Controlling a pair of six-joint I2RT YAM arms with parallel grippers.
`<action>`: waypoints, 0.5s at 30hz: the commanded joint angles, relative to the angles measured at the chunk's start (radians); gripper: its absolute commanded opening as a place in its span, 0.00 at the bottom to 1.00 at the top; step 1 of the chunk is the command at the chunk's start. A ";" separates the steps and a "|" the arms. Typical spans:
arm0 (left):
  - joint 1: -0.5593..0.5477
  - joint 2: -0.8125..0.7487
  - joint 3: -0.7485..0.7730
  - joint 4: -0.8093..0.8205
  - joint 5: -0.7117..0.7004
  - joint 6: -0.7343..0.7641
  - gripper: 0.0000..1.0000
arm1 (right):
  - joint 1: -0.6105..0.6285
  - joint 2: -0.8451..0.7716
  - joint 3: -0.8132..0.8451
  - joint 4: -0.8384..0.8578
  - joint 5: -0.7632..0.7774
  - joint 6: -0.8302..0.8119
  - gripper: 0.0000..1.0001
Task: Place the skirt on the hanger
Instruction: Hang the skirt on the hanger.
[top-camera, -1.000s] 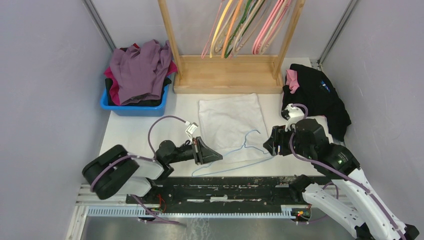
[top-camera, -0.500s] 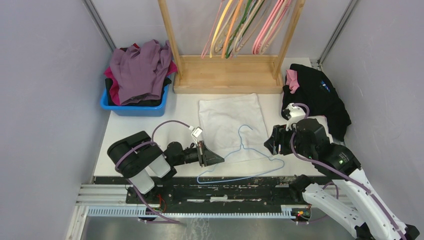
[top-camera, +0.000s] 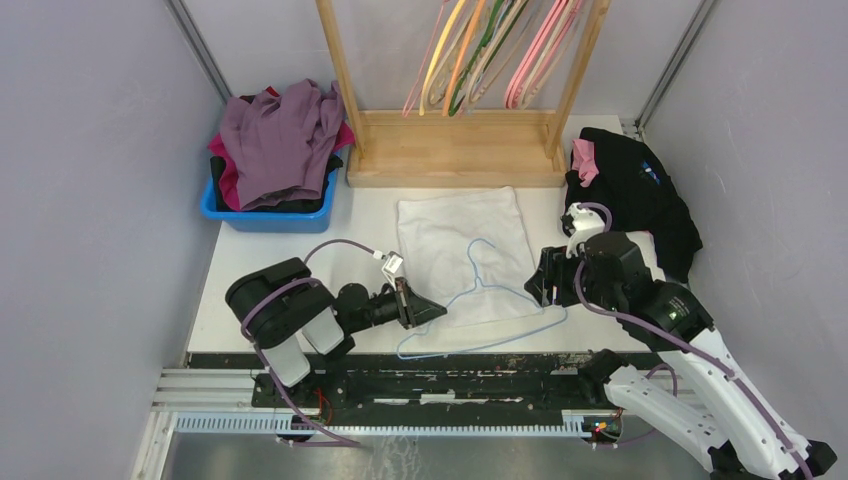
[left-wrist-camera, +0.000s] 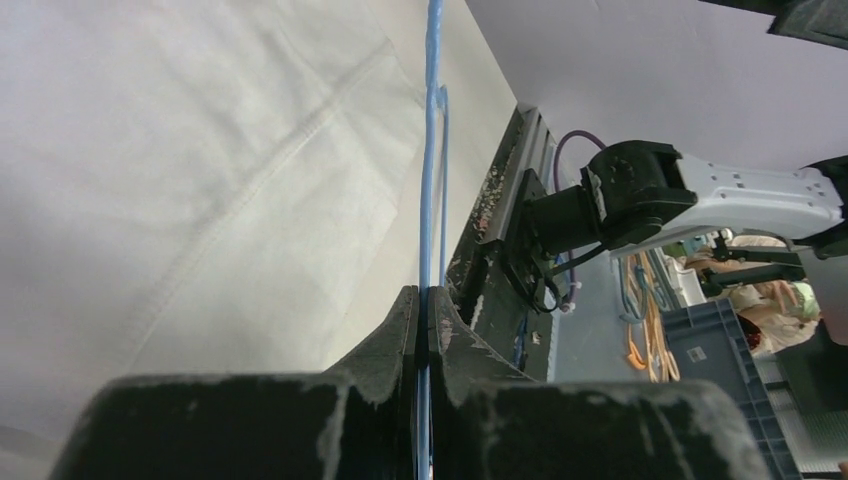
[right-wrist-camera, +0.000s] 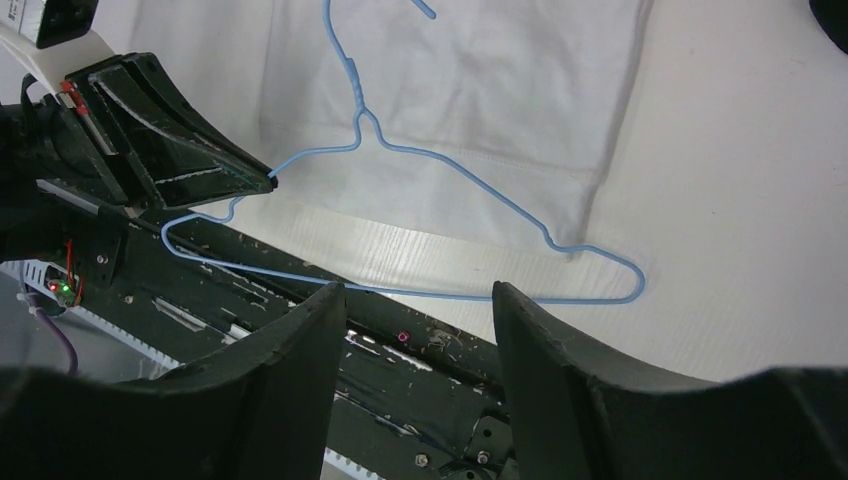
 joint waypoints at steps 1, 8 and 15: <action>-0.002 0.049 0.042 0.199 -0.037 0.106 0.06 | 0.001 0.007 0.004 0.054 0.011 0.002 0.62; 0.001 0.071 0.026 0.196 -0.109 0.165 0.06 | 0.001 0.010 -0.002 0.055 0.019 0.003 0.62; 0.002 -0.005 0.024 0.088 -0.203 0.241 0.06 | 0.002 0.013 -0.023 0.075 0.014 0.009 0.62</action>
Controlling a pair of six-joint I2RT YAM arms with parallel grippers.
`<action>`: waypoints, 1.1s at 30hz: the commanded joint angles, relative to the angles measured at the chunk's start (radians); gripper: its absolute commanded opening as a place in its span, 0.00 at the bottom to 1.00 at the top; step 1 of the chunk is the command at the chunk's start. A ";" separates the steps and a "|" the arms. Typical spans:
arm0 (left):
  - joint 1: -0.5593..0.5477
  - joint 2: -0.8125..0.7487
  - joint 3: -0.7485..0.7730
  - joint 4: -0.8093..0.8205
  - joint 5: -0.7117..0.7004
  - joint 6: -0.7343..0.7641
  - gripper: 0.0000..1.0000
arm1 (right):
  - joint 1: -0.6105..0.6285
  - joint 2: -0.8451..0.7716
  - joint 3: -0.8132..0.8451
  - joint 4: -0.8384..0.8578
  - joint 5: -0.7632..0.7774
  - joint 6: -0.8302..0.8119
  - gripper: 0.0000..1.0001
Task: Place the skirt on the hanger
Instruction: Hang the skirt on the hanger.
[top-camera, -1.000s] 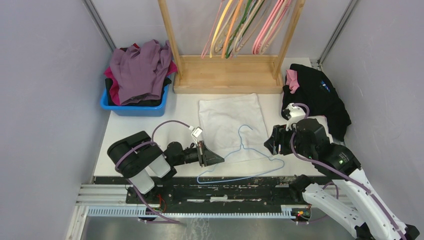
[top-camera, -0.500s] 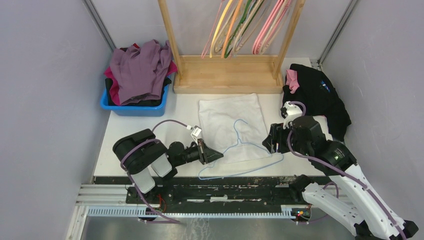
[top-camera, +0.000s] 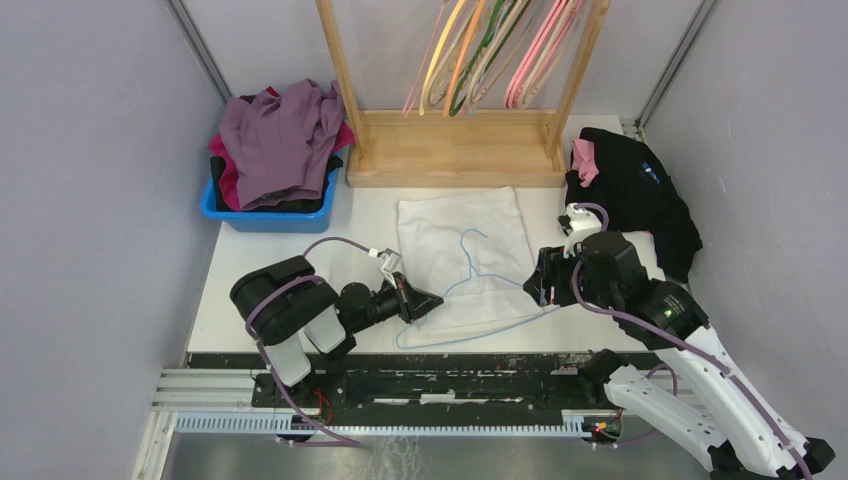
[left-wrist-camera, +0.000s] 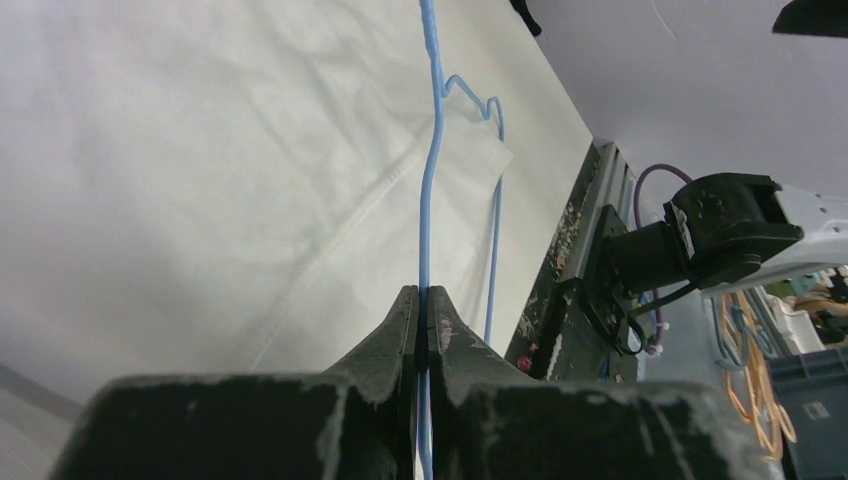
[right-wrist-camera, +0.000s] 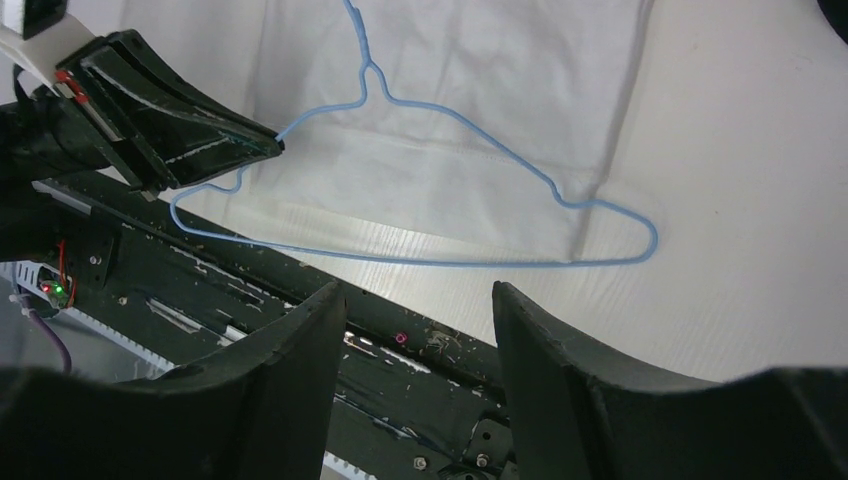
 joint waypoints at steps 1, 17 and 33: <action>0.002 -0.081 0.015 0.057 -0.086 0.123 0.06 | 0.001 0.003 -0.012 0.058 0.013 0.009 0.62; 0.007 -0.081 0.027 -0.056 -0.141 0.196 0.06 | 0.002 0.029 -0.079 0.110 -0.064 0.027 0.61; 0.000 -0.037 0.010 -0.007 -0.140 0.189 0.06 | 0.124 0.240 -0.283 0.418 -0.028 0.149 0.53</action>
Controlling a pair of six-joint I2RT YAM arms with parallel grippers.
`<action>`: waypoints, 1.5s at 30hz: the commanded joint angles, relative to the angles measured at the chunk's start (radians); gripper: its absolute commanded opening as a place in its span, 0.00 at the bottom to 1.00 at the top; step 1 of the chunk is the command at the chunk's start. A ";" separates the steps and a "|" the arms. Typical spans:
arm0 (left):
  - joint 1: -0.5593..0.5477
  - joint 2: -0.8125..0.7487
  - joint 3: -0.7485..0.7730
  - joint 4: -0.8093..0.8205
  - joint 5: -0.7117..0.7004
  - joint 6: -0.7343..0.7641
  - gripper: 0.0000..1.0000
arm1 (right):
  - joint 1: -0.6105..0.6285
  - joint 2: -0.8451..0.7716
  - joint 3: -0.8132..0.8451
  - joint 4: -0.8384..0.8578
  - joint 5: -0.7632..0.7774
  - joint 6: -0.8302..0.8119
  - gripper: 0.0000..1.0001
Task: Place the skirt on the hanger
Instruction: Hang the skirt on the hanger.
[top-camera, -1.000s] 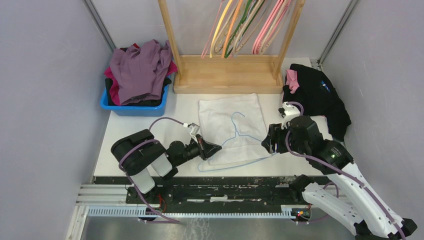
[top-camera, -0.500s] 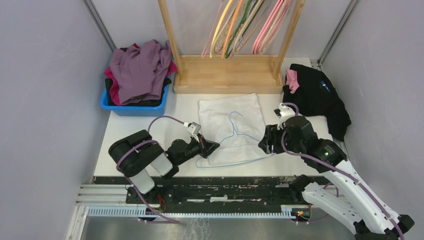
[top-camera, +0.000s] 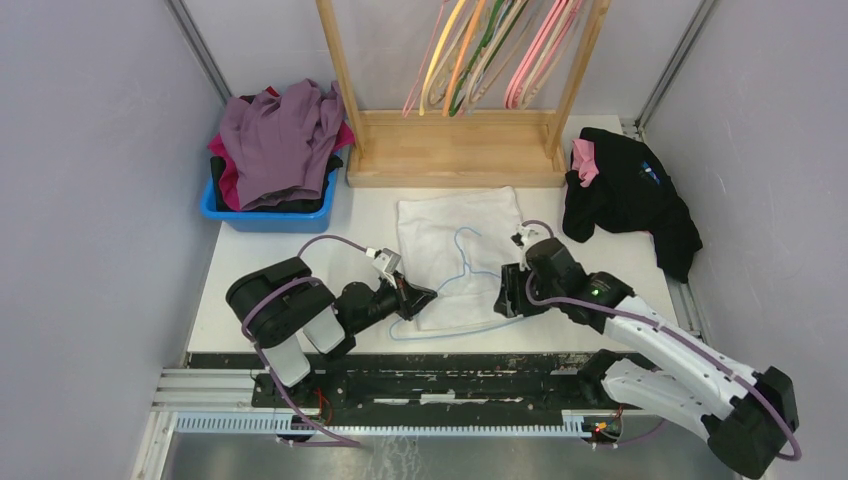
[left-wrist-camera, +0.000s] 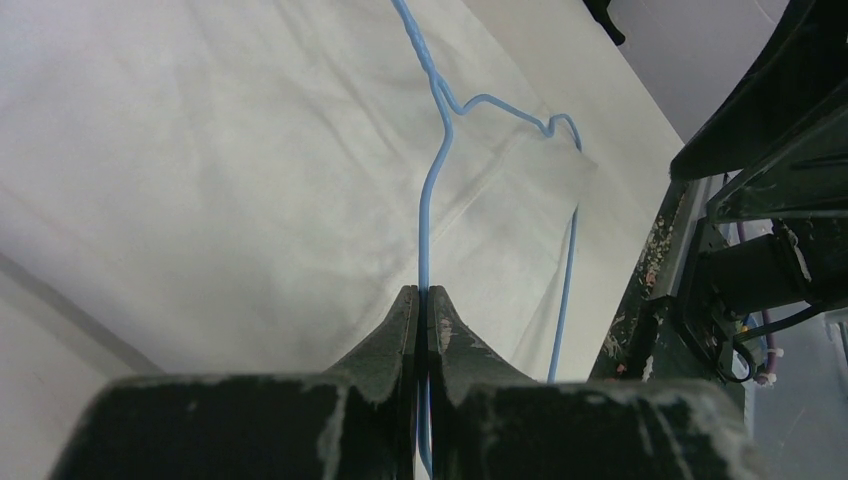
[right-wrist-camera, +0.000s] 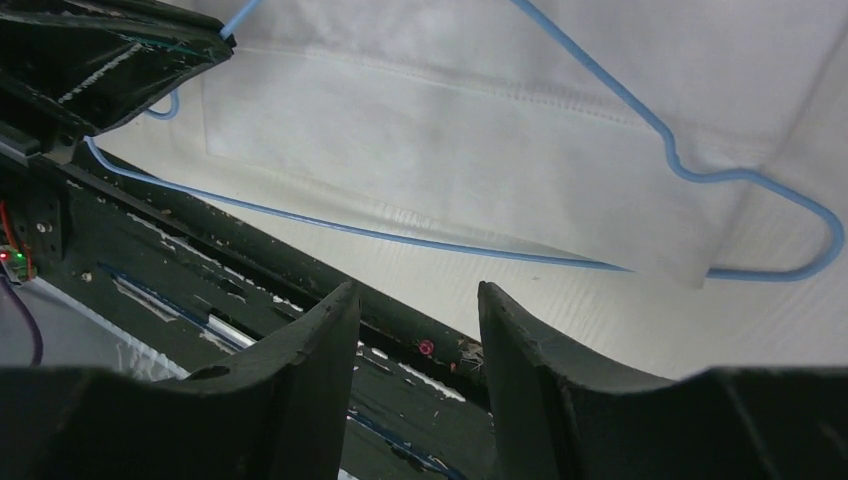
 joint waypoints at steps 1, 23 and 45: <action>-0.002 0.000 0.009 0.058 -0.017 0.028 0.06 | 0.084 0.075 -0.011 0.153 0.112 0.050 0.52; -0.004 0.039 0.007 0.074 -0.085 0.071 0.05 | 0.229 0.492 -0.042 0.409 0.377 0.155 0.49; -0.112 -0.169 0.044 -0.217 -0.266 0.261 0.05 | 0.229 0.390 0.017 0.333 0.305 0.100 0.14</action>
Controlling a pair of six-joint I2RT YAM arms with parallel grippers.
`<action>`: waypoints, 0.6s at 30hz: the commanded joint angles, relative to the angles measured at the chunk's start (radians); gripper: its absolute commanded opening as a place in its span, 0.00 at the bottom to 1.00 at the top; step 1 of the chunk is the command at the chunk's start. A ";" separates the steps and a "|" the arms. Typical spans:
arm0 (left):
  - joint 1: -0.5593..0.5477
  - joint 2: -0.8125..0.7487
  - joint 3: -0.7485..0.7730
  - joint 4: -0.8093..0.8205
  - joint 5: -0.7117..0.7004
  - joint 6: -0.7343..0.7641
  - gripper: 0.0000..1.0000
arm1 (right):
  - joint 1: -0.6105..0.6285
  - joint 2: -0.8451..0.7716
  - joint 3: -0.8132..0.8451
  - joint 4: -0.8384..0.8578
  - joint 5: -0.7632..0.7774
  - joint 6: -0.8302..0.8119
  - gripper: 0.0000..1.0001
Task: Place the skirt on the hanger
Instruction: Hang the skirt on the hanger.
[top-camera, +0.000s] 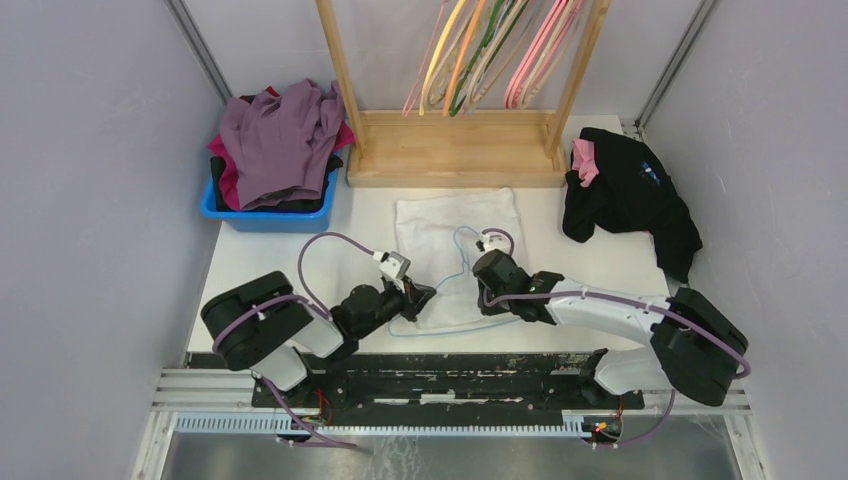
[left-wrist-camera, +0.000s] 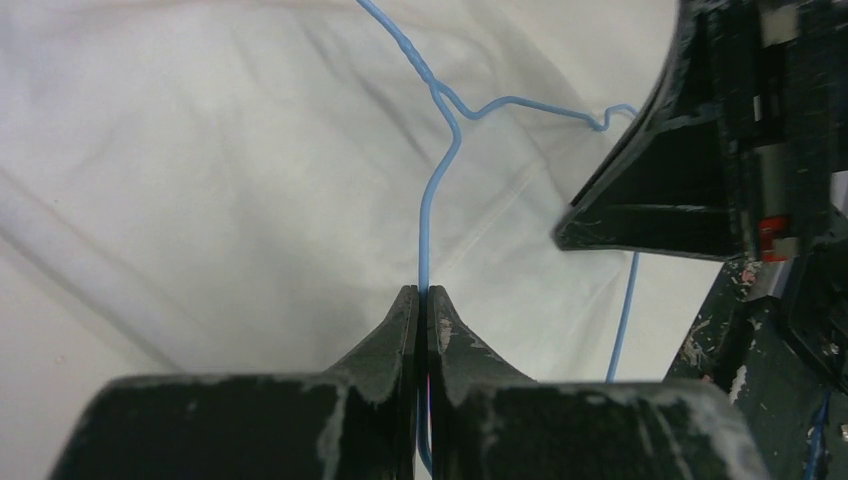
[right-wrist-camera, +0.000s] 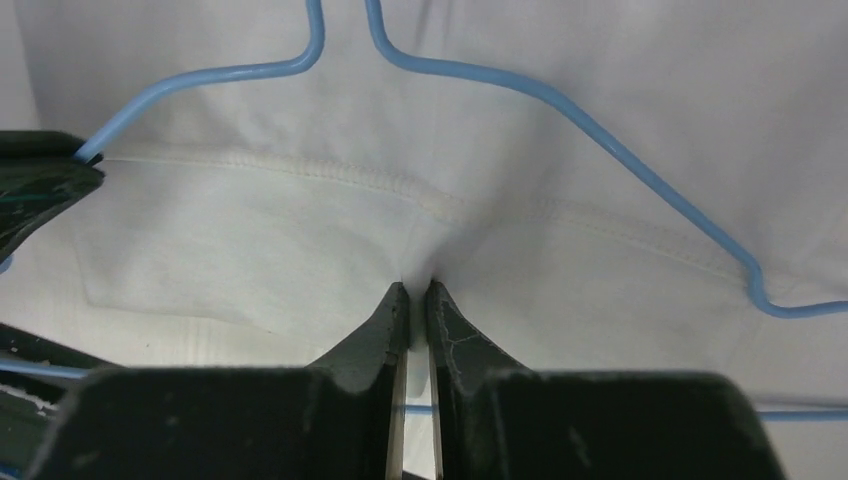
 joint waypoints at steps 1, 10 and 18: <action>-0.020 0.001 0.020 -0.003 -0.090 0.083 0.05 | 0.005 -0.087 0.062 -0.073 -0.035 -0.031 0.13; -0.043 0.071 0.022 0.039 -0.186 0.094 0.04 | 0.005 -0.166 0.089 -0.150 -0.076 -0.047 0.10; -0.044 0.051 0.025 0.019 -0.225 0.117 0.04 | 0.005 -0.232 0.105 -0.212 -0.056 -0.058 0.08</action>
